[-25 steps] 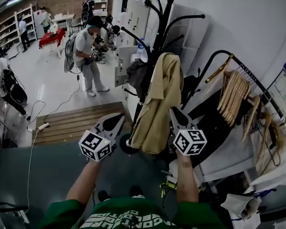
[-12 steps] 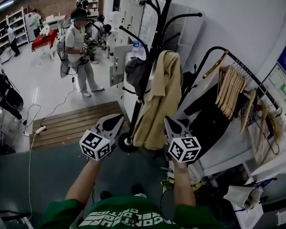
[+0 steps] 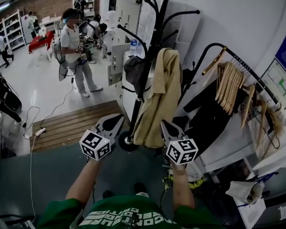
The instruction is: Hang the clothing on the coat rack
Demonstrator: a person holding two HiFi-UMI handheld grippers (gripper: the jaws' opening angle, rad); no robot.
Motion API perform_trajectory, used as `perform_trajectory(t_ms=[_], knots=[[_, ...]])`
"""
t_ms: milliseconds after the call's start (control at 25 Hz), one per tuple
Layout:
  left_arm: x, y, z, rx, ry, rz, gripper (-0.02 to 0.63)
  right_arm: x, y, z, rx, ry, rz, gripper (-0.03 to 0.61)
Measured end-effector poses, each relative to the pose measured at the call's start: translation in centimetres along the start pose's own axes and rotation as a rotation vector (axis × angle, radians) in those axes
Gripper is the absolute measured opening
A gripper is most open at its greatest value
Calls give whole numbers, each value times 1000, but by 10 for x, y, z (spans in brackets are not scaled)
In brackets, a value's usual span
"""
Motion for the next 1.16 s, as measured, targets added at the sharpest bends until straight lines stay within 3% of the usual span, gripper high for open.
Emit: perform_trajectory(t_ms=[1160], knots=[[3,4,1,-22,-5,-19,3,2,1,-6,-23,12,23,8]])
Point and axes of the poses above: the fingertips, and each gripper's own axes: x forward along the fingers, z to its left, y out of its underside, the point moved 6 cm from there along -x, backward along the fingers, and after that the axes turned 6 degrees about y, right-handed, at the moved point
